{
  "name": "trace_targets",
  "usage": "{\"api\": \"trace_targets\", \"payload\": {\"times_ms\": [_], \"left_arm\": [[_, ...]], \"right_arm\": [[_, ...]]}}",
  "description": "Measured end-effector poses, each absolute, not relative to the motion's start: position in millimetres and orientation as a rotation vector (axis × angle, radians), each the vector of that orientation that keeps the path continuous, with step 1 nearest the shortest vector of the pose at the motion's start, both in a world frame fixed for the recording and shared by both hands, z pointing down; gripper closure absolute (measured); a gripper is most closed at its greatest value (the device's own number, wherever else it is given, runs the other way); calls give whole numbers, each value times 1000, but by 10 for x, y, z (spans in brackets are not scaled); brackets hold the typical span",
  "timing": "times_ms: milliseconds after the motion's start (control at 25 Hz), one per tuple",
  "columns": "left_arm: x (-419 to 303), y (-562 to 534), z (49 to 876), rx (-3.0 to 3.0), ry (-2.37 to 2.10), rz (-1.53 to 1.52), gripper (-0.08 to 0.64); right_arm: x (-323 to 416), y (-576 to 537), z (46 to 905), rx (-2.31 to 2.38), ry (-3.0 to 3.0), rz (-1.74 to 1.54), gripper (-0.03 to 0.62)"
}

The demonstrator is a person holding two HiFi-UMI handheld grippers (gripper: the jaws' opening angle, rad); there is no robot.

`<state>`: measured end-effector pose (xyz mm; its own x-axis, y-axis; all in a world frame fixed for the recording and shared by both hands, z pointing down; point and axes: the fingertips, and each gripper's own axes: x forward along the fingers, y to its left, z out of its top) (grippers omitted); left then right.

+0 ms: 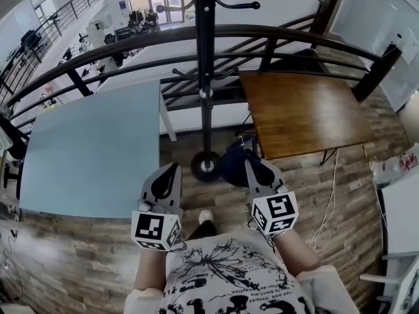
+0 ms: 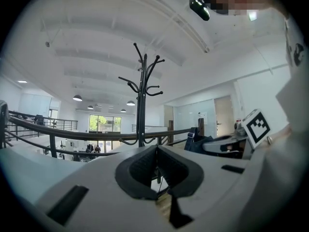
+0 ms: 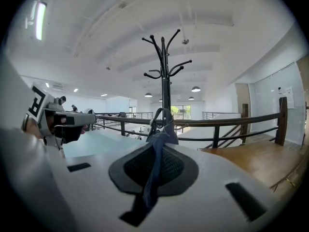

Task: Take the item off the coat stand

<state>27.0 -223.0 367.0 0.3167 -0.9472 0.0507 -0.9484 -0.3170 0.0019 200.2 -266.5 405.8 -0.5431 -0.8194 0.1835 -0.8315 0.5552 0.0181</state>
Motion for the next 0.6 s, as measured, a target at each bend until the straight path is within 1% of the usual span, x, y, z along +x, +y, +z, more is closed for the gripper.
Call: {"api": "trace_targets", "payload": {"times_ms": [600], "left_arm": [[273,-2124,3645,2531,-1814,68,555]], "right_arm": [[1927,-2513,3731,1400,-2692,-24,588]]}}
